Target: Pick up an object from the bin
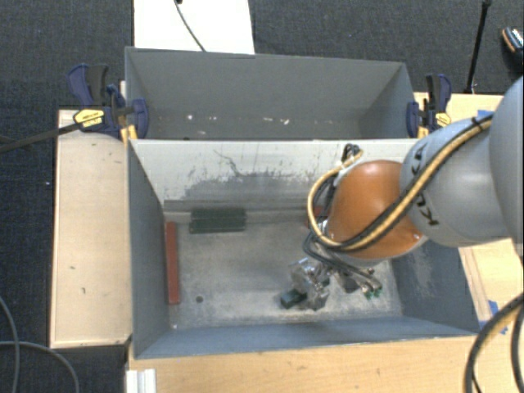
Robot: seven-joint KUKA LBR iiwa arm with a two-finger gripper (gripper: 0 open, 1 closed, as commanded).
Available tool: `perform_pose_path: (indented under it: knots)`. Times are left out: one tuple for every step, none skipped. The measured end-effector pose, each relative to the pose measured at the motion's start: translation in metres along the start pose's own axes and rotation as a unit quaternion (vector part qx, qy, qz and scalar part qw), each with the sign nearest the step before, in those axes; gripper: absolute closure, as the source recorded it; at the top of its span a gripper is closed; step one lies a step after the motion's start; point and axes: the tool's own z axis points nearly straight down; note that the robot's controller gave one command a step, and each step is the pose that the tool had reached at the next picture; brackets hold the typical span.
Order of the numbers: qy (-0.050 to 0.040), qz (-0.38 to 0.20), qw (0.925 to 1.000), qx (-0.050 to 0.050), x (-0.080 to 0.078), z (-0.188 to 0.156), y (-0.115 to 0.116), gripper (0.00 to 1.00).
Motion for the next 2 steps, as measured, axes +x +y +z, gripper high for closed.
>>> perform_pose_path:
  knots:
    - [-0.0021,-0.152,0.9884,0.001,-0.030,-0.001,-0.033,1.00]
    - [-0.0036,-0.243,0.9699,0.004,0.028,-0.190,-0.042,1.00]
